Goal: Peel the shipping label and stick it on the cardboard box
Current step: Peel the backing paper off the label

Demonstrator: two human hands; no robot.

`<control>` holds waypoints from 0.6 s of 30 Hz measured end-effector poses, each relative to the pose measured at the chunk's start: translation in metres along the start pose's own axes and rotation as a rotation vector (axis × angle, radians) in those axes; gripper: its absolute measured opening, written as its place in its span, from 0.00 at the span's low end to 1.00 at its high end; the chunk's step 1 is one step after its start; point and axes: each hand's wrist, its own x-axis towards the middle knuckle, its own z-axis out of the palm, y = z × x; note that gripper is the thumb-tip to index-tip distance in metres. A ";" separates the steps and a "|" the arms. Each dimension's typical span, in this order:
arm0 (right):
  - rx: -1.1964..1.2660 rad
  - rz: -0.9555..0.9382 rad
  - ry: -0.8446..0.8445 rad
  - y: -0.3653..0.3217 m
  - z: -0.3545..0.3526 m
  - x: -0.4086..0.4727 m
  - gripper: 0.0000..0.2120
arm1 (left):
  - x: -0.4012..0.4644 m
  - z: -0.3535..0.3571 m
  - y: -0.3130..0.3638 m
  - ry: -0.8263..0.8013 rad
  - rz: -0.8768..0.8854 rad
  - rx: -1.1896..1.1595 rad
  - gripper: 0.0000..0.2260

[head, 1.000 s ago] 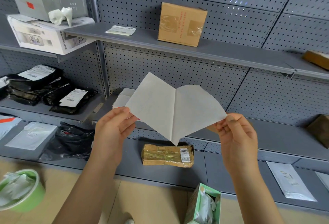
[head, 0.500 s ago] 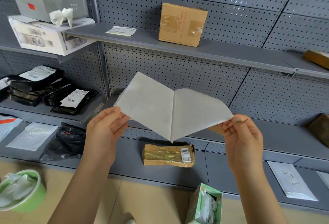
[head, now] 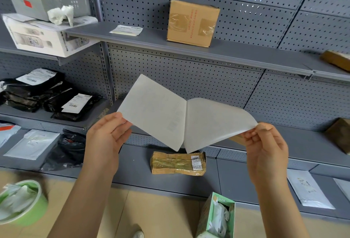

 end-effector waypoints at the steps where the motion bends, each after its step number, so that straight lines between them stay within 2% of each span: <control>1: 0.000 -0.004 0.006 -0.001 -0.001 0.000 0.19 | 0.001 0.000 0.000 0.001 0.000 0.003 0.03; 5: 0.007 -0.006 0.027 -0.001 -0.007 0.002 0.18 | 0.002 -0.001 -0.002 0.001 -0.007 0.017 0.06; 11: 0.013 -0.012 0.041 -0.002 -0.014 0.004 0.20 | 0.005 0.000 -0.003 0.010 -0.002 0.019 0.04; 18: 0.012 -0.041 0.097 -0.003 -0.025 0.007 0.13 | 0.009 0.004 -0.007 0.016 -0.006 0.031 0.07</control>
